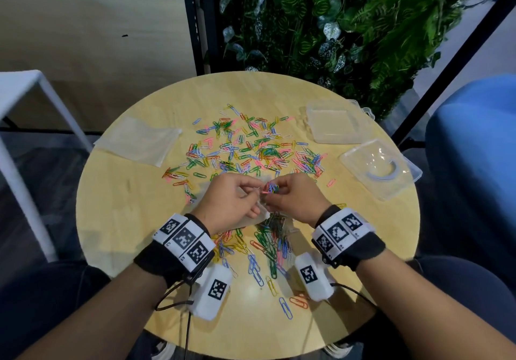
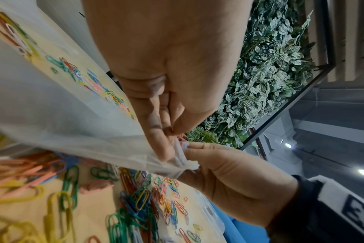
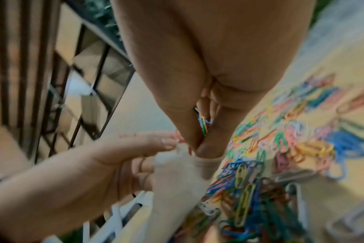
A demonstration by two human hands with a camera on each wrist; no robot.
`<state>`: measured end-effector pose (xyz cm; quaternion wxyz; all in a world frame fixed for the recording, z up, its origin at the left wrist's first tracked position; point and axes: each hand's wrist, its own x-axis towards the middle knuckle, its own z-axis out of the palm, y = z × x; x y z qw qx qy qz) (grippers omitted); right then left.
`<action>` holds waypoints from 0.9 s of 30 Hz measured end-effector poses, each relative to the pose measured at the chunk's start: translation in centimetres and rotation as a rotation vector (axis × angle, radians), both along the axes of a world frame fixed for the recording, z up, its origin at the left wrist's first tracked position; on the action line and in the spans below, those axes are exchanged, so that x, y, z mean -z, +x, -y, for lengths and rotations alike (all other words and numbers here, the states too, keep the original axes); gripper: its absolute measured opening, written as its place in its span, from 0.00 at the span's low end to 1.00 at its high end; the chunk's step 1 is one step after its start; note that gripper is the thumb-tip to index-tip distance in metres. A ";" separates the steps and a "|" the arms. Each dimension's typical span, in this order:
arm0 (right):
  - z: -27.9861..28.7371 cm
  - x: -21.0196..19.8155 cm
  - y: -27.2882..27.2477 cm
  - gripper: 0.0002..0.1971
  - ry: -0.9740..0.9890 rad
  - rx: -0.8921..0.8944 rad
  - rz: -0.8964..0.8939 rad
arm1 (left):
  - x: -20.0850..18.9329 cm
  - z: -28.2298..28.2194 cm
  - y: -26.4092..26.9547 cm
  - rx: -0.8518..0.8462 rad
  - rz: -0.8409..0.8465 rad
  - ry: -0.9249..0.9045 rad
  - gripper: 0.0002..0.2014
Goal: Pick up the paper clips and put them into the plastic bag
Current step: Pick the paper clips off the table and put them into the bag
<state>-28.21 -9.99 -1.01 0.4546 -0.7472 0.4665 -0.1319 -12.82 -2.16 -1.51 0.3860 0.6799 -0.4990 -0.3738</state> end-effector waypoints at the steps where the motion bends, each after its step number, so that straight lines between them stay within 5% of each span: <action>1: 0.0 0.1 -0.1 0.03 -0.103 -0.025 -0.040 | -0.1 -0.1 -0.1 0.004 -0.002 0.002 0.11; 7: -0.6 -0.1 0.1 0.12 -0.215 -0.121 -0.106 | -0.2 -0.2 0.0 -0.007 -0.001 0.003 0.11; 12: -1.1 -0.2 0.2 0.07 -0.448 -0.153 -0.164 | -0.3 -0.3 -0.2 0.007 -0.017 0.013 0.11; 18: -1.1 0.0 0.1 0.26 -0.329 -0.353 -0.036 | -0.3 0.0 0.9 -0.048 -0.019 0.004 0.10; 23: -1.3 0.8 0.1 0.11 -0.574 -0.306 0.109 | -0.6 0.0 1.3 -0.050 -0.108 0.044 0.09; 27: -1.2 0.4 -0.5 0.10 -0.431 -0.313 0.140 | -1.1 0.0 1.2 -0.042 -0.140 0.055 0.09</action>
